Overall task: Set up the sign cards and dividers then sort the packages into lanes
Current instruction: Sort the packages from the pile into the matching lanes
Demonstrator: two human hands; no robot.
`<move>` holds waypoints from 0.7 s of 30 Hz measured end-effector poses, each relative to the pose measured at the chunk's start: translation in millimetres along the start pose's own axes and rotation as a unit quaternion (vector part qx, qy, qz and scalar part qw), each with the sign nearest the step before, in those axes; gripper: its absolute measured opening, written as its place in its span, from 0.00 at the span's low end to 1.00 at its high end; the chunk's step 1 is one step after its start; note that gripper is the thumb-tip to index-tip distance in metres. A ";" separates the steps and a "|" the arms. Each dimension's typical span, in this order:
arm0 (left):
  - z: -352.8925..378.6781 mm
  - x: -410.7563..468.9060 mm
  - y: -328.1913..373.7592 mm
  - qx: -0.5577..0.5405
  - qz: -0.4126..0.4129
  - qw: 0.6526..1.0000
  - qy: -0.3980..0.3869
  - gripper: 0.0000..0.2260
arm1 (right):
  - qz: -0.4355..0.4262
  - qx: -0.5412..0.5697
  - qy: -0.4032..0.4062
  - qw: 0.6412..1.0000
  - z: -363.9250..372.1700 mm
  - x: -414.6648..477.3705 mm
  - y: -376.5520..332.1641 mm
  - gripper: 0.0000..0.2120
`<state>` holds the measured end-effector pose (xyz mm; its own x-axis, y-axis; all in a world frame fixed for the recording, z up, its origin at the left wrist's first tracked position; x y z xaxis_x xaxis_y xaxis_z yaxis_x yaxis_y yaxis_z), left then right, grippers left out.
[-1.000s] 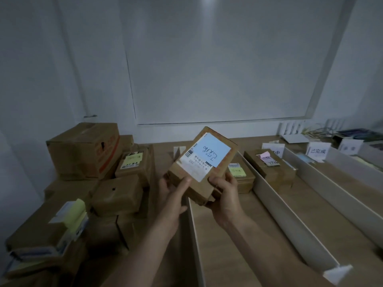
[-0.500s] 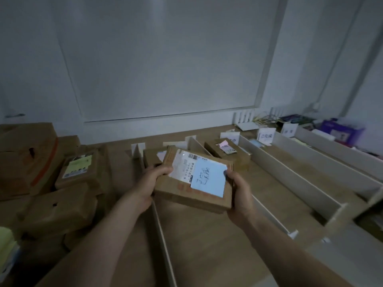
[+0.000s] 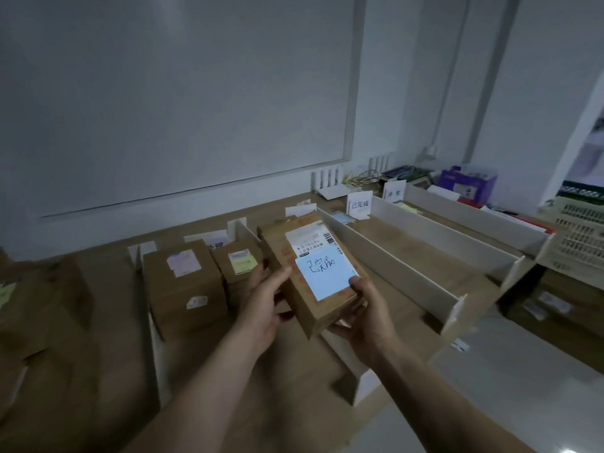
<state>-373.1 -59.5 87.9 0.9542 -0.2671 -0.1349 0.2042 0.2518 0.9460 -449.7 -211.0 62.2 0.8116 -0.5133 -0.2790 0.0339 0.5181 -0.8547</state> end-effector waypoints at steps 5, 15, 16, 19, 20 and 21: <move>85.6 14.1 -25.7 0.015 0.009 1.000 0.000 0.16 | -0.014 -0.060 0.028 0.998 -68.5 36.1 -47.2 0.18; 233.3 44.4 -62.9 -0.001 0.015 1.000 0.022 0.07 | -0.024 -0.079 0.031 0.996 -180.1 103.6 -129.2 0.17; 245.3 49.7 -66.8 0.000 0.012 1.000 0.019 0.06 | -0.026 -0.080 0.035 0.996 -188.4 111.3 -135.2 0.17; 279.3 70.4 -76.2 0.013 0.008 1.000 -0.001 0.09 | -0.027 -0.083 0.045 0.995 -208.6 138.4 -152.0 0.17; 289.5 79.1 -78.9 0.019 0.007 1.000 -0.008 0.11 | -0.027 -0.082 0.049 0.995 -214.1 149.1 -156.3 0.17; 299.3 88.9 -81.8 0.023 0.006 1.000 -0.013 0.12 | -0.028 -0.084 0.054 0.995 -218.9 161.4 -160.0 0.18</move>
<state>-370.5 -382.3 86.7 0.9505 -0.2884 -0.1157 0.1813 0.2126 0.9602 -451.8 -526.6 58.0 0.7433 -0.6137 -0.2661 -0.0276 0.3693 -0.9289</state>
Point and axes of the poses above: each hand's wrist, its own x-axis towards the middle knuckle, its own z-axis out of the palm, y = z × x, the point moved 1 cm from there along x, towards the middle knuckle, and after that the axes turned 6 degrees about y, right-handed, at the moved point
